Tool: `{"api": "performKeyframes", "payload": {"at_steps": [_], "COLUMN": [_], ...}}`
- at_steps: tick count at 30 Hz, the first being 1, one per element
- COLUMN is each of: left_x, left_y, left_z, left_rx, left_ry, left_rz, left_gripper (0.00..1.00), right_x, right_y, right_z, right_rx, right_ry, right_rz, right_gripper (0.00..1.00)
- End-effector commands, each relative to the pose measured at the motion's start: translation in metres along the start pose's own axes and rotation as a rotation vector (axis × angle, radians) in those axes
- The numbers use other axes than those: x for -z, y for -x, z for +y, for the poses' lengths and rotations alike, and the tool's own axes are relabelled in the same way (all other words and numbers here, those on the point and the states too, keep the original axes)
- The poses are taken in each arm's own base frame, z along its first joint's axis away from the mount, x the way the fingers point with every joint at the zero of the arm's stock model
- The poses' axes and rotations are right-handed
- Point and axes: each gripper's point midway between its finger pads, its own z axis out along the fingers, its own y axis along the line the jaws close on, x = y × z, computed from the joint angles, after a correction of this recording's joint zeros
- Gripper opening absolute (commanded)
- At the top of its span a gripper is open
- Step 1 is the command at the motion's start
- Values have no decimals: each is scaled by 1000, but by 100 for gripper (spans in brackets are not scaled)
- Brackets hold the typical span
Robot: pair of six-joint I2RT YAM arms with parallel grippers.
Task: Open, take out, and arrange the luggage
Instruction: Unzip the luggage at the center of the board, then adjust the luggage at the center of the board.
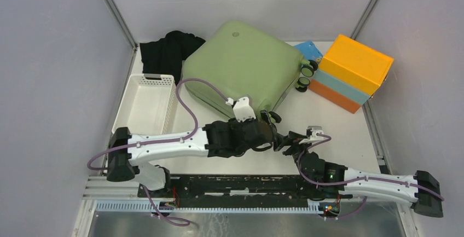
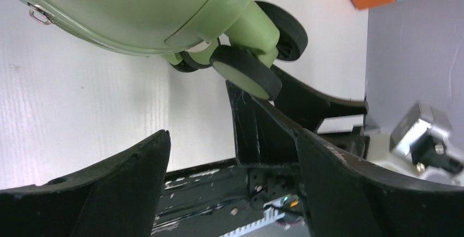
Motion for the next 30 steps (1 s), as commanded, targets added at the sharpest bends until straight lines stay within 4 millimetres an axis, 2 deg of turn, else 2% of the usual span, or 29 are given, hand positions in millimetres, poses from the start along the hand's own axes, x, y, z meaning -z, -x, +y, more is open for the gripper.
{"api": "performKeyframes", "payload": {"at_steps": [1, 4, 8, 15, 24, 30], "left_x": [-4, -13, -21, -50, -79, -87], "left_y": [27, 30, 40, 43, 44, 37], "left_z": [-8, -7, -15, -16, -17, -26], "left_rx": [240, 261, 280, 304, 325, 327], "left_ry": [96, 160, 194, 250, 294, 285], "left_rz": [-155, -205, -258, -230, -201, -155], "left_gripper": [93, 96, 98, 99, 95, 91], "right_x": [8, 8, 8, 8, 7, 7], "right_y": [-53, -53, -56, -57, -56, -58], "right_z": [-70, -69, -68, -67, -71, -73], "right_rx": [171, 179, 200, 197, 181, 185], "right_ry": [-121, -115, -106, -91, -97, -100], "right_rz": [35, 38, 56, 49, 25, 26], "right_gripper": [83, 84, 85, 85, 85, 85]}}
